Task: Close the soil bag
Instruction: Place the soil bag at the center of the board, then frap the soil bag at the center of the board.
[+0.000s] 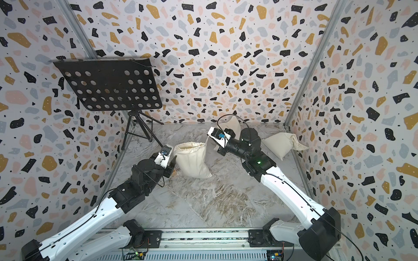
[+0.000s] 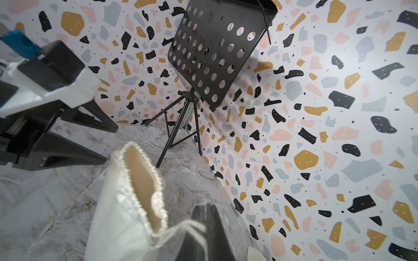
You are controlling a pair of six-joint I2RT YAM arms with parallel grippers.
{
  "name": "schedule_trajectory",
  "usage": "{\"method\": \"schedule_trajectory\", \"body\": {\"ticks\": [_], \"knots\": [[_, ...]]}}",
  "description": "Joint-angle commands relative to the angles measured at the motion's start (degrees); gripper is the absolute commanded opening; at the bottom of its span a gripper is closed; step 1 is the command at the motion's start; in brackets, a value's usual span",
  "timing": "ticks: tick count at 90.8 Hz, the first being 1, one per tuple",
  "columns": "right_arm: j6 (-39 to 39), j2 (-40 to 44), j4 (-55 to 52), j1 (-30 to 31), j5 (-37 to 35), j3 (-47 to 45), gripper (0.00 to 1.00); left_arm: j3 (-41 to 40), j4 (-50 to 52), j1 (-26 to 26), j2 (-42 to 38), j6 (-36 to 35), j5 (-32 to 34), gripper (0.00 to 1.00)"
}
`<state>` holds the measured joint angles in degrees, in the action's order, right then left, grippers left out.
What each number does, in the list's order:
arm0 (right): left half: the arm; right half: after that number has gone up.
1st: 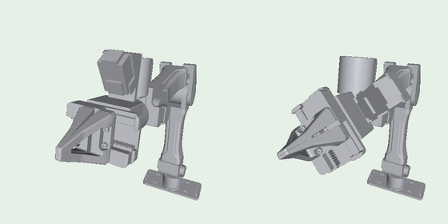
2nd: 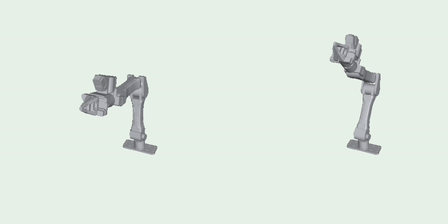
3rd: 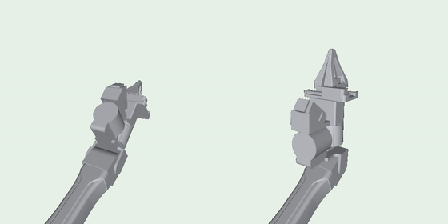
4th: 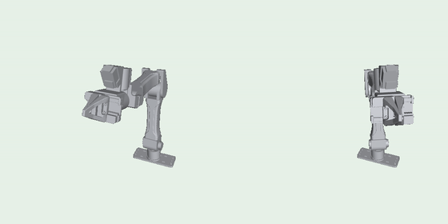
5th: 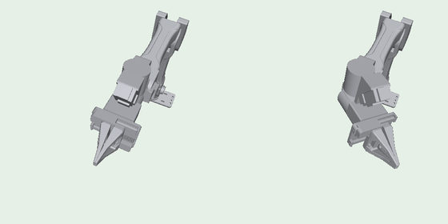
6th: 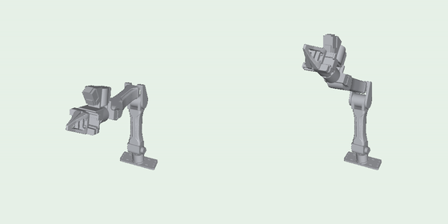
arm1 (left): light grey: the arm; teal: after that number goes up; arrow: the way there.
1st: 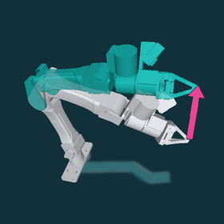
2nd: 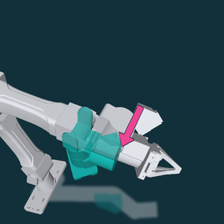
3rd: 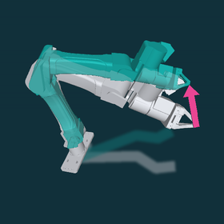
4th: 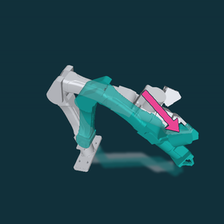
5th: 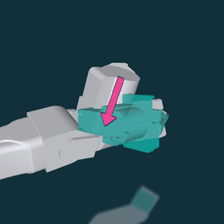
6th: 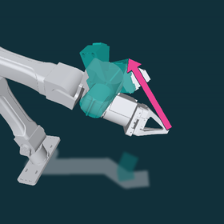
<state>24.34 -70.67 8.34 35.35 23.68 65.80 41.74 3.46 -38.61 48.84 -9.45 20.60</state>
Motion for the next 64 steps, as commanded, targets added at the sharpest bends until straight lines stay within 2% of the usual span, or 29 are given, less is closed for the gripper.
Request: {"method": "schedule_trajectory", "body": {"ticks": [1,10,22,43,59,64], "knots": [[-0.54,-0.72,-2.32,1.61,-0.99,3.73,0.0,5.04,-3.12,0.29,-0.8,2.13,-10.5,0.74],[0.18,-1.29,-3.71,2.53,-2.38,4.73,0.0,8.61,-1.97,0.21,1.48,2.62,-18.76,0.81],[1.34,-1.13,-5.53,3.51,-3.5,5.33,0.0,13.23,-2.16,-0.62,5.71,2.51,-26.94,0.84],[0.38,-1.07,-6.52,4.1,-5.64,5.64,0.0,19.03,-1.82,-7.28,12.56,-2.69,-27.13,0.84],[-0.05,-0.23,-6.71,4.37,-5.71,5.59,0.0,20.52,-2.99,-9.1,14.83,-3.46,-25.8,0.82],[0.01,0.02,-6.47,4.38,-6.0,5.11,0.0,21.25,-3.82,-9.15,16.29,-3.46,-24.51,0.77]]}}
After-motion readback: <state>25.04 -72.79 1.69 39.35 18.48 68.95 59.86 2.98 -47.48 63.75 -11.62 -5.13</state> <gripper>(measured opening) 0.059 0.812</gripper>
